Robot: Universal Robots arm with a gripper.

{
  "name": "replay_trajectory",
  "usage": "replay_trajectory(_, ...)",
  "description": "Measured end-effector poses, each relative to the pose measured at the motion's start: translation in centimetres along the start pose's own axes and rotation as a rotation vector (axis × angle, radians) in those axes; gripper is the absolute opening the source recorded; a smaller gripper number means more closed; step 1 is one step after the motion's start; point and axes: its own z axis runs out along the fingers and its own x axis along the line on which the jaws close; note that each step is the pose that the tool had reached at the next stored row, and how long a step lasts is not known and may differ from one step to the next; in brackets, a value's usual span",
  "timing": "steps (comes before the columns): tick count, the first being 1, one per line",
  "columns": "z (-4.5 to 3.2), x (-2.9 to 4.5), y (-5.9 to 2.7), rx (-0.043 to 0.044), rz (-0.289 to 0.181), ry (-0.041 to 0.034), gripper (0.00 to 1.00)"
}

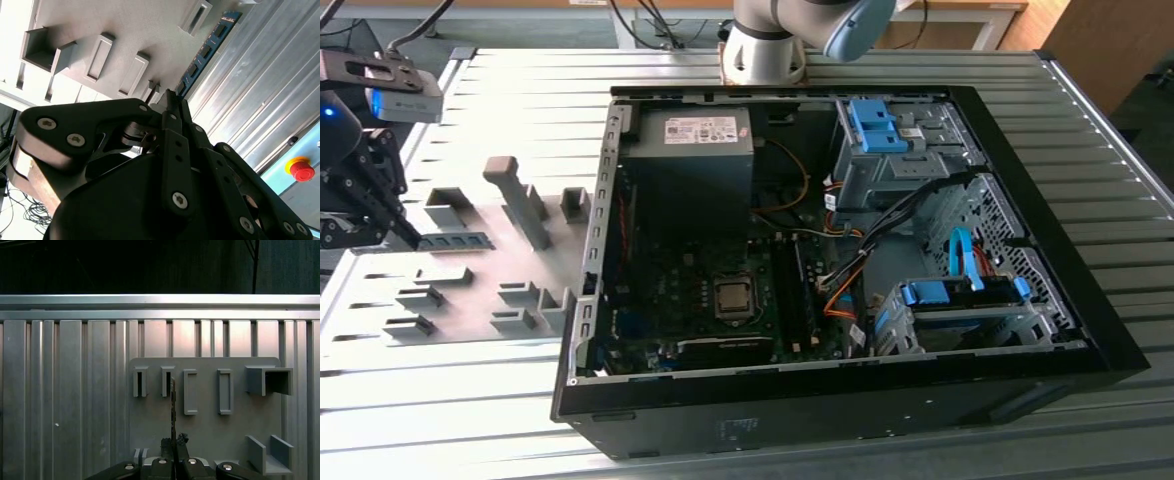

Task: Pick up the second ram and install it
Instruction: 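Pick up the second ram and move it above second insertion slot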

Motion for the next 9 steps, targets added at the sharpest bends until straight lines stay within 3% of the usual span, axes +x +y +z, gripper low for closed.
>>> replay_trajectory(2,-0.33,0.0,0.0,0.0,0.0,0.0,0.14)
replay_trajectory(9,-0.39,0.0,0.0,0.0,0.0,0.0,0.14)
